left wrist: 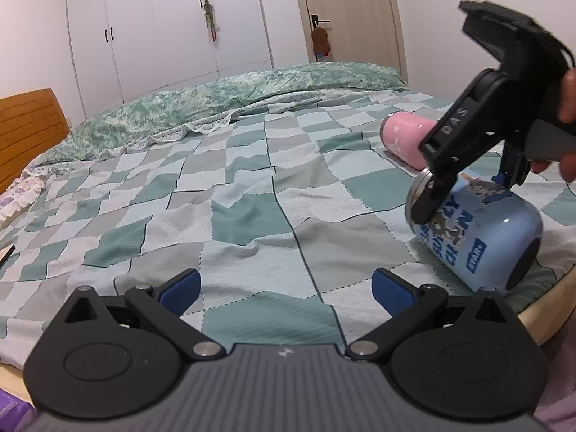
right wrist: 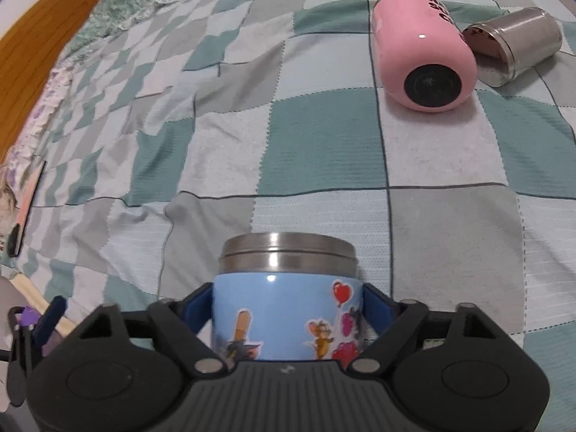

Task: Flip cup upright
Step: 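Rotate the blue tumbler with the right tool until its open rim faces up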

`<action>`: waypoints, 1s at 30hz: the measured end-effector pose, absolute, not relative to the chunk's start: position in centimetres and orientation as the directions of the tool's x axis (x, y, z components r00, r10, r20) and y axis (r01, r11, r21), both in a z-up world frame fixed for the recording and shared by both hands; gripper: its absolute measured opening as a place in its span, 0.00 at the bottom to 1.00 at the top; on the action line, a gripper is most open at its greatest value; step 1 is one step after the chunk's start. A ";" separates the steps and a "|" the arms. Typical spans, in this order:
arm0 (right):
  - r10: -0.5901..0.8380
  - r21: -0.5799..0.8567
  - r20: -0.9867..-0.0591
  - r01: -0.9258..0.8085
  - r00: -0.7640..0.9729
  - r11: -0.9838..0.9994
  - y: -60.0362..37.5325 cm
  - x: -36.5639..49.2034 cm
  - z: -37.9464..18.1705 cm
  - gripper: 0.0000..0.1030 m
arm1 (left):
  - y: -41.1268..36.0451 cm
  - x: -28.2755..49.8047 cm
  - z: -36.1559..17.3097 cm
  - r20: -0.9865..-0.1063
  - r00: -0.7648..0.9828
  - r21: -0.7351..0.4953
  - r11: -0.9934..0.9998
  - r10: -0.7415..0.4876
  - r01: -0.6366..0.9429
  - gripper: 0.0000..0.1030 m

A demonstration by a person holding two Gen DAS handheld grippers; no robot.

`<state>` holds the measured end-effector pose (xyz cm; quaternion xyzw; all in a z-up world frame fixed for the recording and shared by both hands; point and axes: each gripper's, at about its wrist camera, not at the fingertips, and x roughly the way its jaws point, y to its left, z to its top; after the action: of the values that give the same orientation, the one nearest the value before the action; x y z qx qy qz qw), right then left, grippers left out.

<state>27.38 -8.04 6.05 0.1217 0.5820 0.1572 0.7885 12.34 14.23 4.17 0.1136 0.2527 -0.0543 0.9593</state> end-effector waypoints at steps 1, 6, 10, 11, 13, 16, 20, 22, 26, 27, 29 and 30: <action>0.391 0.372 -0.876 -0.121 0.284 0.921 -7.9 27.1 6.2 0.81 | 14.3 12.4 4.1 -0.498 0.866 0.188 0.969 -0.047 0.161 1.00; 0.405 0.305 -0.811 -0.284 0.422 0.909 -7.0 24.2 7.8 0.81 | 14.9 12.7 4.0 -0.496 0.866 0.164 0.974 -0.057 0.158 1.00; 0.461 0.259 -0.694 -0.405 0.553 0.877 -6.4 21.3 9.4 0.81 | 15.3 12.8 4.2 -0.486 0.872 0.148 0.977 -0.061 0.151 1.00; 0.479 0.262 -0.658 -0.421 0.580 0.869 -6.4 20.8 9.7 0.81 | 15.4 12.8 4.3 -0.484 0.873 0.145 0.978 -0.061 0.149 1.00; 0.506 0.255 -0.587 -0.450 0.632 0.856 -6.1 20.1 10.1 0.81 | 15.7 12.8 4.5 -0.476 0.878 0.141 0.980 -0.056 0.139 1.00; 0.535 0.244 -0.490 -0.482 0.688 0.842 -5.2 19.8 10.1 0.81 | 16.4 13.0 4.7 -0.464 0.885 0.135 0.983 -0.046 0.121 1.00; 0.555 0.213 -0.406 -0.515 0.726 0.830 -3.2 20.3 9.4 0.81 | 17.5 13.1 4.9 -0.449 0.893 0.126 0.988 -0.027 0.093 1.00; 0.545 0.173 -0.392 -0.522 0.741 0.835 -2.0 20.6 9.0 0.81 | 18.0 13.2 4.9 -0.446 0.895 0.114 0.990 -0.022 0.082 1.00; 0.534 0.137 -0.401 -0.528 0.744 0.838 -0.3 21.2 7.9 0.81 | 18.6 13.4 4.6 -0.446 0.895 0.110 0.991 -0.016 0.072 1.00; 0.529 0.126 -0.409 -0.527 0.744 0.840 0.1 21.3 7.7 0.81 | 18.6 13.4 4.5 -0.447 0.894 0.108 0.992 -0.015 0.071 1.00; 0.519 0.108 -0.426 -0.528 0.742 0.843 0.7 21.4 7.0 0.81 | 18.8 13.4 4.3 -0.451 0.892 0.104 0.992 -0.016 0.070 1.00; 0.518 0.096 -0.420 -0.531 0.745 0.842 0.9 21.2 6.8 0.81 | 18.8 13.4 4.2 -0.452 0.892 0.104 0.992 -0.015 0.069 1.00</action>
<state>21.21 0.89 6.76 -0.0149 0.2202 0.2810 0.9340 13.42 18.80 4.17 0.0586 0.2314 -0.0217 0.9708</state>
